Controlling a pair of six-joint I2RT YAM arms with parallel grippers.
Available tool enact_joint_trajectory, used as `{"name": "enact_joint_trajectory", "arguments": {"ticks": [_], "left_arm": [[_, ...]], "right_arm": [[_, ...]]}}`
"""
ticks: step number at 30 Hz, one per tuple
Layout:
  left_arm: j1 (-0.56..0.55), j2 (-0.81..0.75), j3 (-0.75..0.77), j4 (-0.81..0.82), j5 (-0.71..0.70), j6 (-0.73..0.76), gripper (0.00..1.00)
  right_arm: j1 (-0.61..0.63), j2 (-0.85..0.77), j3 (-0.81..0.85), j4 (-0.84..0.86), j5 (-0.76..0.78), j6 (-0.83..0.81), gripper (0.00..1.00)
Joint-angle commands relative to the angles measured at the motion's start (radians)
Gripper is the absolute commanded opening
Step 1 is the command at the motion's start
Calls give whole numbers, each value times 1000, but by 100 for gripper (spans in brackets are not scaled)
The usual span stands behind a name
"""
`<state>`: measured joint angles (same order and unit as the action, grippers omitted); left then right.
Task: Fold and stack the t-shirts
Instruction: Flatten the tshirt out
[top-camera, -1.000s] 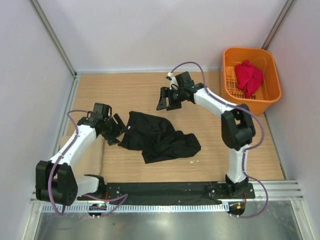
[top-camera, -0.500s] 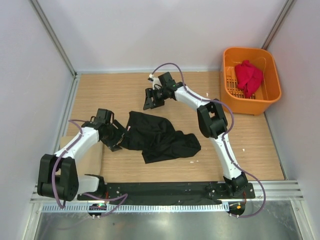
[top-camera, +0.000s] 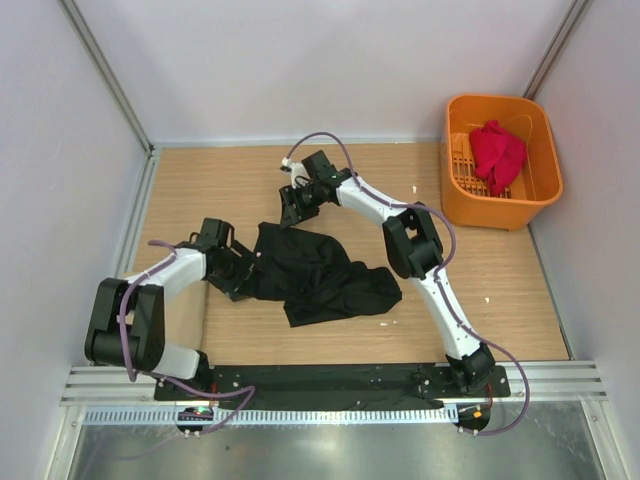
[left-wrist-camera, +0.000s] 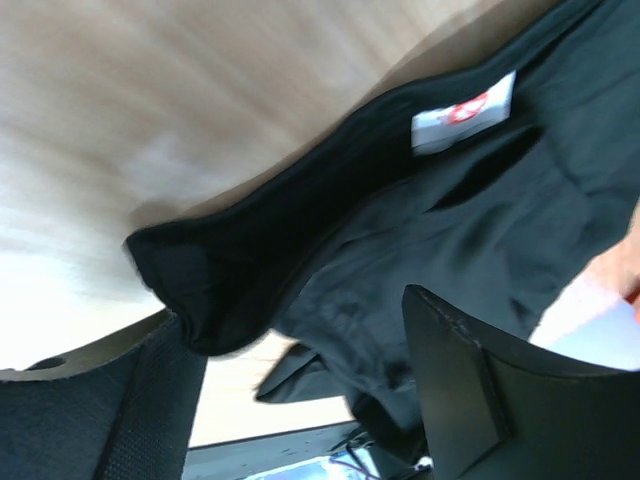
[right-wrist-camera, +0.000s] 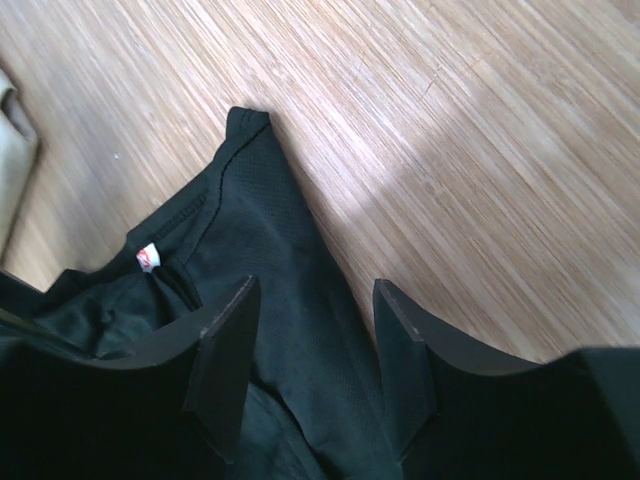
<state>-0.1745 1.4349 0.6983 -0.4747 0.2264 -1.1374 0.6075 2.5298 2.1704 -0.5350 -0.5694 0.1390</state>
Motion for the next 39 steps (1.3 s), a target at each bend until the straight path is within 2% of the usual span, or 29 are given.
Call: {"name": "enact_joint_trajectory", "arguments": {"ticks": [1,3,5,11,12,14,15,17,21,26,30,34,35,36,37,38,39], "left_arm": [[3,61,16,97,-22,-4,75],[3,93,36,107,-19,2,68],[4,119,61,105,-27,21,62],[4,225,148,100,-39,83,47],[4,260,168,97,-39,97,39],[4,304,252,76,-53,166,26],[4,326,292,36,-65,200,11],[4,393,412,-4,-106,296,0],[3,490,604,-42,-147,443,0],[-3,660,889,25,-64,545,0],[-13,894,1163,22,-15,573,0],[-14,1072,1508,-36,-42,585,0],[-11,1107,1567,-66,-51,588,2],[-11,1134,1622,-82,-52,588,11],[-8,1189,1714,-97,-56,587,24],[-7,1202,1744,-111,-47,587,32],[-5,1205,1761,-129,-56,588,36]], "right_arm": [[17,23,45,-75,75,-85,54],[24,24,32,-85,83,-96,47],[32,17,10,-83,98,-96,45],[44,12,-18,-62,137,-69,26],[43,12,-17,-57,167,-64,19],[40,3,-21,-46,218,-39,11],[37,-20,-32,-22,296,-23,3],[11,-58,-108,27,357,63,1],[-57,-178,-250,165,466,166,1],[-138,-253,-345,256,565,241,1],[-181,-220,-319,303,609,248,1],[-219,-120,-178,282,583,241,2],[-232,-91,-126,279,550,235,3],[-232,-73,-97,270,548,232,4],[-241,-57,-65,254,545,229,6],[-247,-45,-2,238,542,228,17],[-250,-34,24,203,534,225,23]]}}
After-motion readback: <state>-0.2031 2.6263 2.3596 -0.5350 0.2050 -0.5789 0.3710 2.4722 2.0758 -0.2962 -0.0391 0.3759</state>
